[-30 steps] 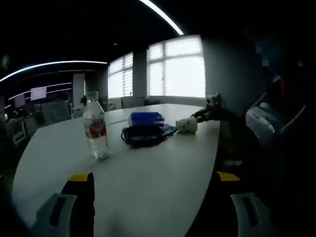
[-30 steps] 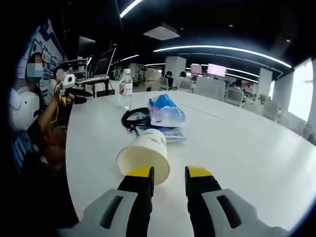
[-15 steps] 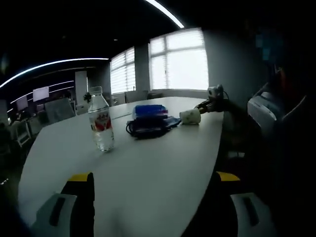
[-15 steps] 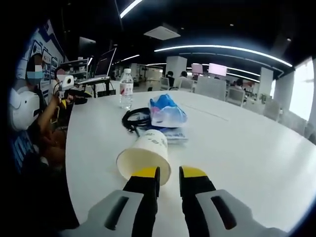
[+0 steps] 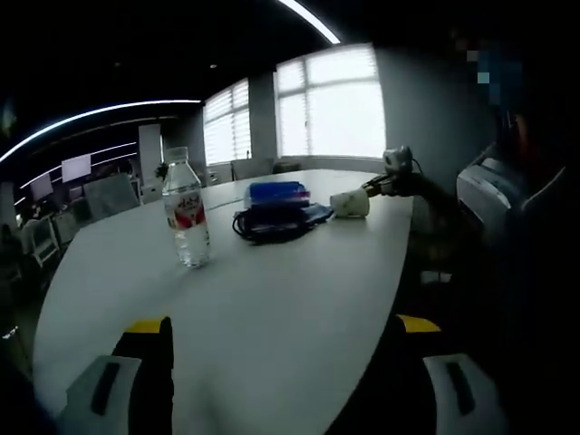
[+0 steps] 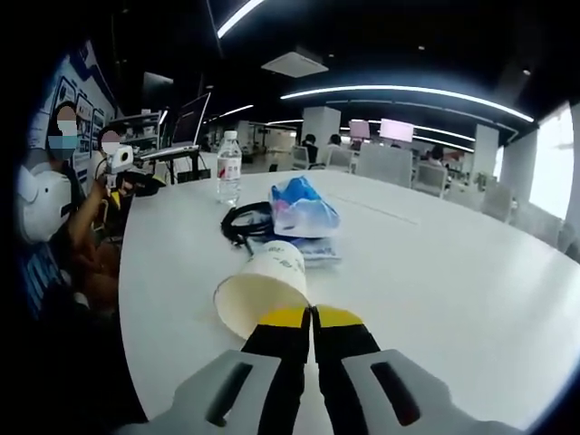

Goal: Arrange the tabletop items into an orderly group along one side of the table until the central work area is clear of visible clutter.

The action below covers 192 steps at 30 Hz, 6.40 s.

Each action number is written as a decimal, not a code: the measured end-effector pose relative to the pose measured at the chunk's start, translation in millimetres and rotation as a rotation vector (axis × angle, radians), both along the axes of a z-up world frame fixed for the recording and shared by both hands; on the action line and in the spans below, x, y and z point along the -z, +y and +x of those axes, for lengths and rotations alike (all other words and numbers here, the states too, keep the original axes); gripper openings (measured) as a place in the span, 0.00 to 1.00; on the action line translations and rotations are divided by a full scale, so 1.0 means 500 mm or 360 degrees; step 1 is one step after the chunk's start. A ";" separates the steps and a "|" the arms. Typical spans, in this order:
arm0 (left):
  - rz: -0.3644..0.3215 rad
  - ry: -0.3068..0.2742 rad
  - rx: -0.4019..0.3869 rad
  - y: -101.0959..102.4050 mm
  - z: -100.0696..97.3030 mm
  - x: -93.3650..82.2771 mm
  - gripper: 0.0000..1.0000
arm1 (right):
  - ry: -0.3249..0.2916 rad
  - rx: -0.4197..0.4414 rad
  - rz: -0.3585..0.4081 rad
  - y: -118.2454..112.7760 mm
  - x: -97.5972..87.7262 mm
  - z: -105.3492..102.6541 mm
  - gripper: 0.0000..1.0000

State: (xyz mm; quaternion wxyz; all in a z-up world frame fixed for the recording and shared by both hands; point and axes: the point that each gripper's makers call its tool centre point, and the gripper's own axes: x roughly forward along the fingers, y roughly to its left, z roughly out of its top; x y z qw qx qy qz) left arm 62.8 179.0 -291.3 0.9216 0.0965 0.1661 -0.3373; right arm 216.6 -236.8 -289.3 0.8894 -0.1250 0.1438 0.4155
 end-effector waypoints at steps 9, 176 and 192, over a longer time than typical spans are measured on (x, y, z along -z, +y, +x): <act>-0.0032 -0.0016 0.0012 -0.006 0.000 0.002 1.00 | -0.0024 -0.0028 0.0007 0.006 -0.023 -0.008 0.00; 0.0075 -0.0084 0.0130 -0.080 -0.054 0.015 0.99 | 0.1096 -0.0660 0.0142 0.491 -0.177 0.115 0.00; 0.0075 -0.0083 0.0134 -0.069 -0.064 0.022 0.99 | 0.1216 -0.0690 0.0021 0.506 -0.152 0.097 0.00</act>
